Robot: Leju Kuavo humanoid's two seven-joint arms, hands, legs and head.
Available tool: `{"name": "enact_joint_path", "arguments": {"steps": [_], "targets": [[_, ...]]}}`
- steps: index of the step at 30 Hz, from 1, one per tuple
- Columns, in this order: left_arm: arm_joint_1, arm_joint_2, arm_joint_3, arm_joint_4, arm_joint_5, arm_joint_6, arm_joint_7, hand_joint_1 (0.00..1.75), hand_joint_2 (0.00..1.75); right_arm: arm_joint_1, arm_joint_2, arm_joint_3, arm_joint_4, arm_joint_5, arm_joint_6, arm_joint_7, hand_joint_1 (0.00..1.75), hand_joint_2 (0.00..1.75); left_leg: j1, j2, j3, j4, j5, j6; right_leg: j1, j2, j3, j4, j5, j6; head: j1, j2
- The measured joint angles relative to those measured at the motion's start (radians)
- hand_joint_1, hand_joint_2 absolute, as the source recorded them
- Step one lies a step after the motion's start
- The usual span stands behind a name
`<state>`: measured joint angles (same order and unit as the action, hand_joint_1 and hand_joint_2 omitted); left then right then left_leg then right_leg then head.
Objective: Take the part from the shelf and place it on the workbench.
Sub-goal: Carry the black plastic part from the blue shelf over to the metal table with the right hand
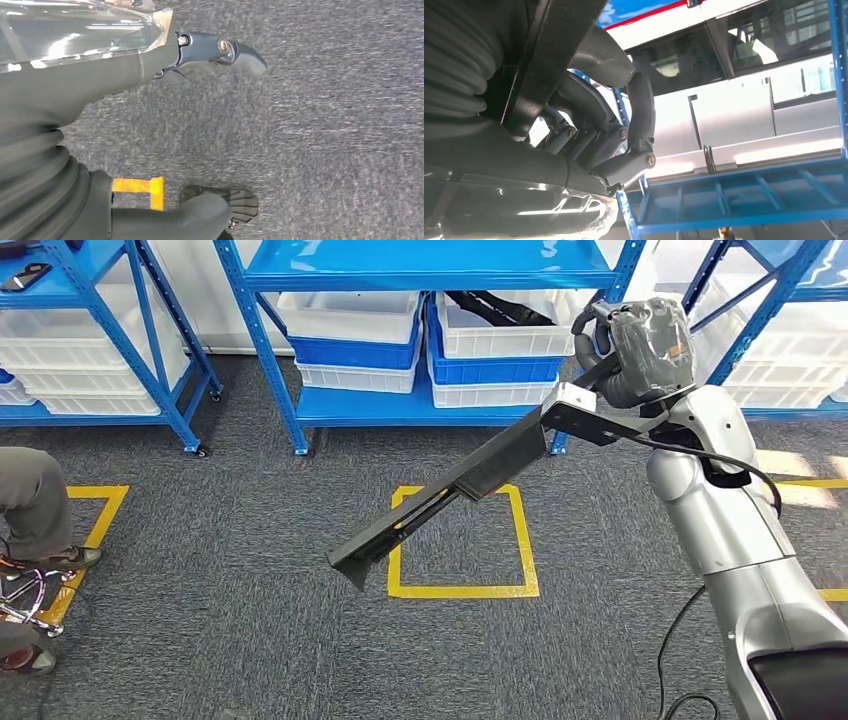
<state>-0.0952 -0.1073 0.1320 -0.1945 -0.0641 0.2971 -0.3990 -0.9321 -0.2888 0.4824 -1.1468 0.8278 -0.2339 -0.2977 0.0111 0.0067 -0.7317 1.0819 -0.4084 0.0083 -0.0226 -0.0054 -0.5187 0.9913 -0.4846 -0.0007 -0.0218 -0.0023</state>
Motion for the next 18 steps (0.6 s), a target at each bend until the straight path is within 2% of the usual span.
{"name": "enact_joint_path", "arguments": {"steps": [2, 3, 4, 5, 6, 8, 9, 10, 12, 13, 14, 15, 17, 18], "targets": [[0.003, 0.002, 0.001, 0.000, 0.008, 0.001, -0.004, 0.00, 1.75, 0.000, 0.000, -0.004, 0.000, 0.001, -0.003, 0.000, 1.75, 1.75, 0.001, -0.002, -0.039, 0.137, -0.094, -0.008, 0.003, 0.000, -0.024, 0.001, 0.022, -0.008, 0.000, 0.000], [0.004, 0.002, 0.002, 0.000, 0.013, 0.001, -0.006, 0.00, 1.75, -0.001, 0.001, -0.007, 0.002, 0.000, -0.003, 0.000, 1.75, 1.75, 0.001, -0.003, -0.049, 0.194, -0.115, -0.011, 0.005, 0.000, -0.037, 0.002, 0.032, -0.008, 0.000, 0.000], [0.006, 0.003, 0.004, 0.000, 0.018, 0.002, -0.010, 0.00, 1.75, -0.002, 0.003, -0.009, 0.005, -0.001, -0.002, 0.000, 1.75, 1.75, 0.001, -0.003, -0.044, 0.224, -0.117, -0.012, 0.005, 0.000, -0.049, 0.002, 0.041, -0.007, 0.000, 0.000], [0.008, 0.004, 0.007, 0.000, 0.023, 0.002, -0.015, 0.00, 1.75, -0.007, 0.006, -0.011, 0.010, -0.001, -0.002, 0.000, 1.75, 1.75, 0.002, -0.003, -0.018, 0.211, -0.102, -0.011, 0.006, 0.001, -0.060, 0.003, 0.050, -0.005, 0.000, 0.000], [0.009, 0.004, 0.010, 0.000, 0.027, 0.003, -0.019, 0.00, 1.75, -0.013, 0.008, -0.013, 0.015, 0.000, -0.001, 0.000, 1.75, 1.75, 0.002, -0.004, 0.026, 0.162, -0.081, -0.008, 0.006, 0.001, -0.070, 0.004, 0.058, -0.001, -0.001, 0.000], [0.010, 0.005, 0.016, 0.000, 0.032, 0.004, -0.025, 0.00, 1.75, -0.032, 0.013, -0.016, 0.025, 0.001, -0.001, 0.000, 1.75, 1.75, 0.000, -0.006, 0.133, 0.018, -0.065, 0.002, 0.008, 0.002, -0.084, 0.006, 0.070, 0.007, 0.000, 0.000], [0.010, 0.005, 0.018, 0.000, 0.032, 0.005, -0.027, 0.00, 1.75, -0.042, 0.015, -0.018, 0.030, 0.001, 0.000, 0.000, 1.75, 1.75, -0.002, -0.007, 0.166, -0.032, -0.067, 0.007, 0.010, 0.001, -0.088, 0.006, 0.076, 0.014, 0.000, 0.000], [0.011, 0.006, 0.019, 0.000, 0.032, 0.005, -0.028, 0.00, 1.75, -0.050, 0.017, -0.020, 0.033, 0.001, 0.000, 0.000, 1.75, 1.75, -0.005, -0.008, 0.183, -0.061, -0.072, 0.011, 0.011, 0.000, -0.091, 0.006, 0.082, 0.021, 0.000, 0.000], [0.013, 0.005, 0.020, 0.000, 0.032, 0.006, -0.029, 0.00, 1.75, -0.061, 0.022, -0.021, 0.042, 0.002, 0.000, -0.001, 1.75, 1.75, -0.008, -0.008, 0.180, -0.073, -0.062, 0.025, 0.014, -0.003, -0.095, 0.003, 0.093, 0.036, 0.001, 0.000], [0.014, 0.004, 0.021, 0.000, 0.033, 0.007, -0.030, 0.00, 1.75, -0.064, 0.024, -0.022, 0.046, 0.002, 0.000, -0.002, 1.75, 1.75, -0.008, -0.007, 0.176, -0.079, -0.052, 0.034, 0.014, -0.003, -0.103, 0.009, 0.089, 0.039, 0.001, 0.000], [0.014, 0.004, 0.023, 0.001, 0.034, 0.007, -0.031, 0.00, 1.75, -0.067, 0.025, -0.022, 0.051, 0.003, 0.001, -0.002, 1.75, 1.75, -0.006, -0.005, 0.169, -0.085, -0.040, 0.045, 0.015, -0.002, -0.116, 0.030, 0.070, 0.038, 0.003, 0.000], [0.014, 0.003, 0.025, 0.001, 0.035, 0.008, -0.031, 0.00, 1.75, -0.072, 0.026, -0.023, 0.057, 0.004, 0.002, -0.004, 1.75, 1.75, -0.004, -0.004, 0.159, -0.090, -0.028, 0.053, 0.016, -0.001, -0.135, 0.072, 0.038, 0.034, 0.005, 0.000], [0.015, 0.004, 0.029, 0.001, 0.037, 0.009, -0.034, 0.00, 1.75, -0.081, 0.027, -0.023, 0.071, 0.006, 0.004, -0.005, 1.75, 1.75, -0.006, -0.003, 0.133, -0.091, -0.007, 0.060, 0.012, 0.001, -0.179, 0.204, -0.044, 0.025, 0.007, 0.000], [0.016, 0.004, 0.031, 0.001, 0.037, 0.009, -0.034, 0.00, 1.75, -0.083, 0.028, -0.023, 0.078, 0.007, 0.003, -0.005, 1.75, 1.75, -0.006, -0.002, 0.120, -0.090, 0.003, 0.059, 0.011, 0.001, -0.193, 0.263, -0.070, 0.028, 0.007, 0.000]]}}
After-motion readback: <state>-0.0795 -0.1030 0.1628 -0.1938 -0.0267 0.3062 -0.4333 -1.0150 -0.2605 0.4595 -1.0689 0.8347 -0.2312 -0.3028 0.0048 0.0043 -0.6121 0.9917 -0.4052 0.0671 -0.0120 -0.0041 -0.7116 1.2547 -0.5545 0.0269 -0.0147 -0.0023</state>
